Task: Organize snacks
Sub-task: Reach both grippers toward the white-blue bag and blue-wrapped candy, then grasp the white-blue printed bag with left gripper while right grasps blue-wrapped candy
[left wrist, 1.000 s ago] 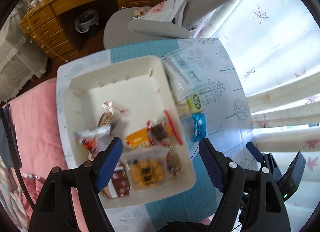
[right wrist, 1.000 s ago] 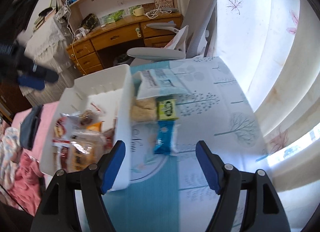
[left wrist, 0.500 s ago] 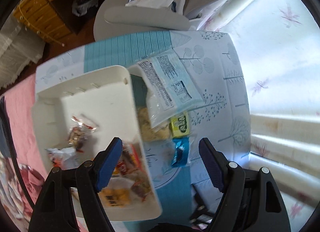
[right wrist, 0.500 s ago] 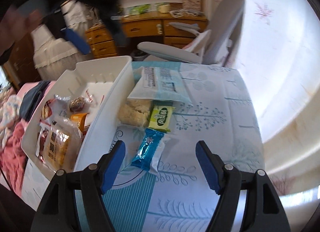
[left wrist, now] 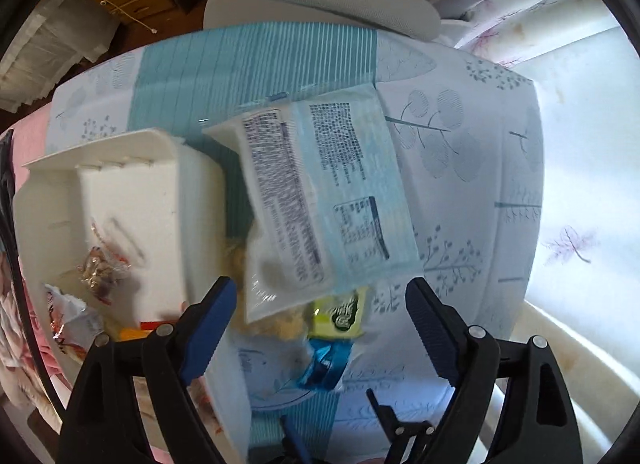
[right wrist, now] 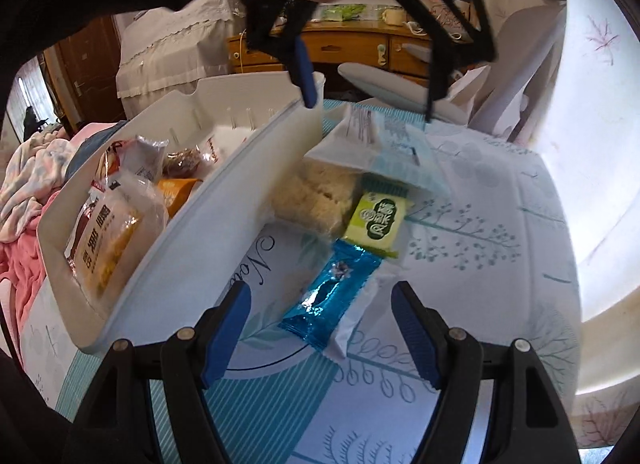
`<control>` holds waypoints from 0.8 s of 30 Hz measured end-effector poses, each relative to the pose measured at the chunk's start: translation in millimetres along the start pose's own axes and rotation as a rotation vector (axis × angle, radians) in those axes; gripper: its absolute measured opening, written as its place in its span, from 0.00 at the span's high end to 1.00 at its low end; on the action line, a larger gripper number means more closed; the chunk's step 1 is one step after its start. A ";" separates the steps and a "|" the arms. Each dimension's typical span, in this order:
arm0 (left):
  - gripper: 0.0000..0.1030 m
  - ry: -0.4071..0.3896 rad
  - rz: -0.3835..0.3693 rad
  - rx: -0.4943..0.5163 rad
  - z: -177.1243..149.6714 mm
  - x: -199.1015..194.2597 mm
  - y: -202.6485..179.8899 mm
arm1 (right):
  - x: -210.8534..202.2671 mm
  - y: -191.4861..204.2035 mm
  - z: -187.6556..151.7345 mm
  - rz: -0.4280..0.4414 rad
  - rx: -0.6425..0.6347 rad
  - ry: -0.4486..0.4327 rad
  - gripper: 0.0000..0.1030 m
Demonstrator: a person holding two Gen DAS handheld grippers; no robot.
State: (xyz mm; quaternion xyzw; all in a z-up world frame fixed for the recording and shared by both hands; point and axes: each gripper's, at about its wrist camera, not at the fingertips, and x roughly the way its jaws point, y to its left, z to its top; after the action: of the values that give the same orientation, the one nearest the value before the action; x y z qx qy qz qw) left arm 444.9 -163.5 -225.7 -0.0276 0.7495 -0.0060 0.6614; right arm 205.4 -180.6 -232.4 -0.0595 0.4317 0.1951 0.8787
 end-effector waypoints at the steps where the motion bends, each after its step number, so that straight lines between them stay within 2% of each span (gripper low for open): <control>1: 0.17 0.000 0.019 -0.002 3.2 5.4 -3.8 | 2.2 -1.6 -0.3 0.001 0.007 -0.002 0.29; 10: 0.12 -0.011 0.121 0.002 19.7 33.8 -24.4 | 24.6 -15.9 -2.2 0.023 0.030 0.018 0.31; 15: 0.11 -0.019 0.162 0.004 29.4 47.7 -31.0 | 38.5 -13.4 -3.0 0.043 0.025 0.058 0.46; 19: 0.05 -0.015 0.174 0.012 37.6 57.0 -37.6 | 39.9 -16.1 -4.5 0.049 0.036 0.058 0.48; 24: 0.00 -0.024 0.200 0.023 46.1 68.0 -45.1 | 38.7 -20.5 -6.0 0.071 0.040 0.067 0.56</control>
State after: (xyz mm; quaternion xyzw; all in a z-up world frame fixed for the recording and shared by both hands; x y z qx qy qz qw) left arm 483.7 -210.6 -296.8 0.0551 0.7403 0.0518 0.6680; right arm 230.4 -189.8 -267.7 -0.0329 0.4667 0.2152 0.8572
